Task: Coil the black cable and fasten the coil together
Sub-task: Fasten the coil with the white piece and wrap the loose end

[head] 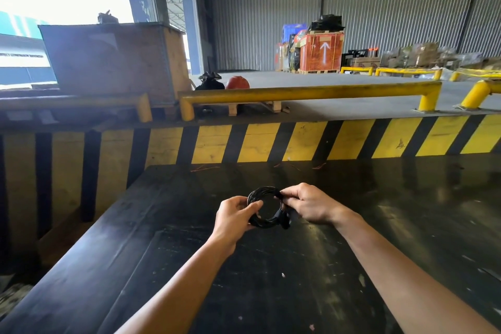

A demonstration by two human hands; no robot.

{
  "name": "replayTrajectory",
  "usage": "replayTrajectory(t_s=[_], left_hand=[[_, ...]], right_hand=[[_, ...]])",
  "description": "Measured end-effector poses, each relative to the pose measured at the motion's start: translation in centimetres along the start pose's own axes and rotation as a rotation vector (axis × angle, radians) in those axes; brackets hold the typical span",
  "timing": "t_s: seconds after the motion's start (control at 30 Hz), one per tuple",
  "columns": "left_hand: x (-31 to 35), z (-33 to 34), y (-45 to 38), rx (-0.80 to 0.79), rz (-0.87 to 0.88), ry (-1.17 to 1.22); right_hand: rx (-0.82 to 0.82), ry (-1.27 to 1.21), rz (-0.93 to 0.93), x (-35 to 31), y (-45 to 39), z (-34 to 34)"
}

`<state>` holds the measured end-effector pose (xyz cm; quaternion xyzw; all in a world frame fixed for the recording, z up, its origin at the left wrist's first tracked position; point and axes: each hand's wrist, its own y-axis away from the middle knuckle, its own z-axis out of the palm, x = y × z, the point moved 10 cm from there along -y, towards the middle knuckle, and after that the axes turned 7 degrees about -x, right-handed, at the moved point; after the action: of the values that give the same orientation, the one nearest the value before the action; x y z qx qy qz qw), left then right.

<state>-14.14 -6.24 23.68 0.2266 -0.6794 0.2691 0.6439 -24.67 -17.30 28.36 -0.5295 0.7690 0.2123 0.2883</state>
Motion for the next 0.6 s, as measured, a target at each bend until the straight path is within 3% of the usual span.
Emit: replayTrajectory(t_s=[0.27, 0.47, 0.6], left_hand=[[0.9, 0.6, 0.4, 0.045, 0.077, -0.218], [1.7, 2.4, 1.3, -0.006, 0.159, -0.127], [1.9, 2.9, 1.8, -0.033, 0.187, -0.082]], right_hand=[[0.196, 0.07, 0.018, 0.2, 0.1, -0.8], [0.413, -0.094, -0.008, 0.6, 0.9, -0.3], [0.397, -0.188, 0.063, 2.2, 0.5, 0.7]])
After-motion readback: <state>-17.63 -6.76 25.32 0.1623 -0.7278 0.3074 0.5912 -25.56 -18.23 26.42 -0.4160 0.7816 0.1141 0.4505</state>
